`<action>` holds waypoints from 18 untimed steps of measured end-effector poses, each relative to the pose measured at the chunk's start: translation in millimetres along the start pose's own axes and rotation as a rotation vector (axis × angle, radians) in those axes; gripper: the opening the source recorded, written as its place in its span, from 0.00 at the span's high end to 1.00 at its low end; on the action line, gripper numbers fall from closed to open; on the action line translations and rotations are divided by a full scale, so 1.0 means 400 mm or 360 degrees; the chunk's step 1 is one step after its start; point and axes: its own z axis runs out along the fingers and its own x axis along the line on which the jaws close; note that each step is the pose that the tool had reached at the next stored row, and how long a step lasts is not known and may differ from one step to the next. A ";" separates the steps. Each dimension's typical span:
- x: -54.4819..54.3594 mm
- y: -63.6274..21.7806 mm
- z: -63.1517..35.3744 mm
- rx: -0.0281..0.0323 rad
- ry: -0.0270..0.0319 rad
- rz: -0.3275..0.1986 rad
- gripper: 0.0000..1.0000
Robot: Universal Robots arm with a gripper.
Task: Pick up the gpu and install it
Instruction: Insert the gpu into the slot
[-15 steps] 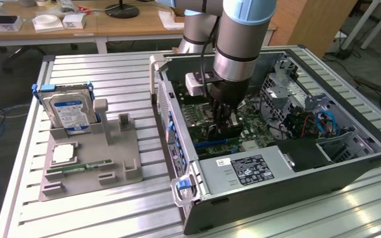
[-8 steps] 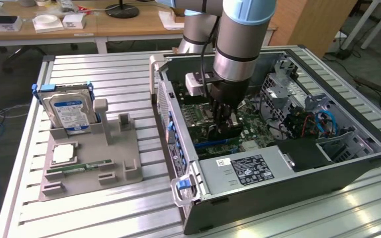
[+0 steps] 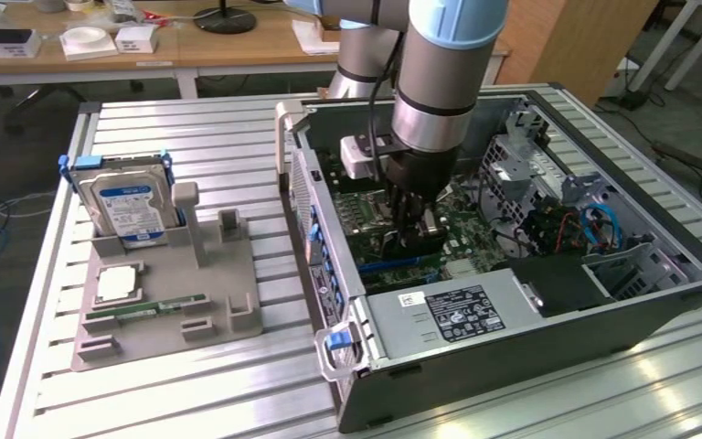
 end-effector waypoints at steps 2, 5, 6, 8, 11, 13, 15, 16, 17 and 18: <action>0.000 0.002 0.001 0.00002 -0.00007 0.0000 0.74; 0.000 0.003 0.001 0.00000 -0.00005 0.0000 0.74; 0.000 0.003 0.001 -0.00001 -0.00005 0.0000 0.74; 0.000 0.003 0.001 -0.00001 -0.00004 0.0000 0.74; 0.000 0.003 0.004 0.00002 -0.00019 0.0000 0.74; 0.000 0.004 0.006 -0.00001 -0.00020 0.0000 0.74; 0.000 0.004 0.006 -0.00002 -0.00019 0.0000 0.74; 0.000 0.004 0.007 -0.00002 -0.00020 0.0000 0.74; 0.000 0.004 0.007 -0.00001 -0.00021 0.0000 0.74; 0.000 0.004 0.008 0.00001 -0.00025 0.0000 0.74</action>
